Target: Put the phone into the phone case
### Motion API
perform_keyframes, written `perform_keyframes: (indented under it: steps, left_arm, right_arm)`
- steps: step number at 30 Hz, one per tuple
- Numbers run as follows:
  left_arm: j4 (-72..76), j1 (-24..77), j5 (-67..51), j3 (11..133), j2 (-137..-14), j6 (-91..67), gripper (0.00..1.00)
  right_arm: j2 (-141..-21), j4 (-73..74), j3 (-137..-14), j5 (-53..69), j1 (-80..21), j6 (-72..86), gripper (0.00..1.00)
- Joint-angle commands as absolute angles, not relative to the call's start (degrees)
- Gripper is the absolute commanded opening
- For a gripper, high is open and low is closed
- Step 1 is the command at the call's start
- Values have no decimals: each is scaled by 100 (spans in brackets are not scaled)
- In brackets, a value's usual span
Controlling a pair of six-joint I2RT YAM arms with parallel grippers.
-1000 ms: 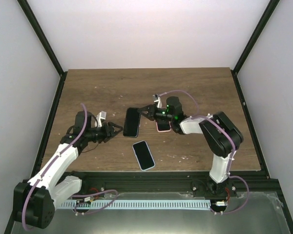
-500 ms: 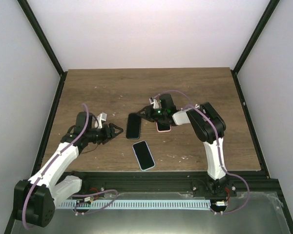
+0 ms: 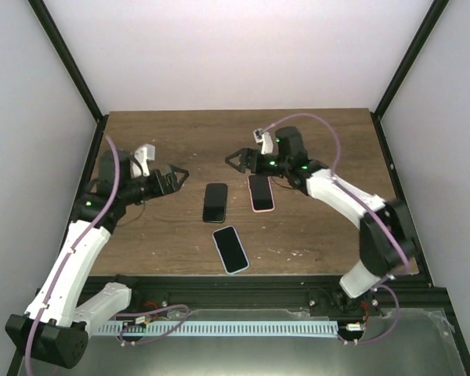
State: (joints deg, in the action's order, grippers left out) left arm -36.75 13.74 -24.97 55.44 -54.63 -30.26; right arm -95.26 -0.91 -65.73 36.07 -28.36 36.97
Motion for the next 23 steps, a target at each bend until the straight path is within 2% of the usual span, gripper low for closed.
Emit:
perform_keyframes:
  steps: [1,7,11,17,23]
  left_arm:
    - [-4611,1339,-1829,6560,-5440,-2452,100]
    - [-4725,1332,-1794,7186,-5098,-2393,100]
    - [-4447,1332,-2169,7083,-4804,-2498,100]
    - [-3870,1333,-2689,6680,-4396,-2738,100]
    - [-3745,1332,-2792,6482,-4291,-2731,100]
  right_arm:
    - [-8109,1465,-6277,2639,-2805,3113,100]
    - [-5988,3033,-6381,1025,-2811,2875,100]
    - [-5101,3417,-6428,819,-2811,2902,100]
    - [-4487,3413,-6228,808,-2808,3107,100]
    - [-4394,3363,-6148,884,-2810,3231,100]
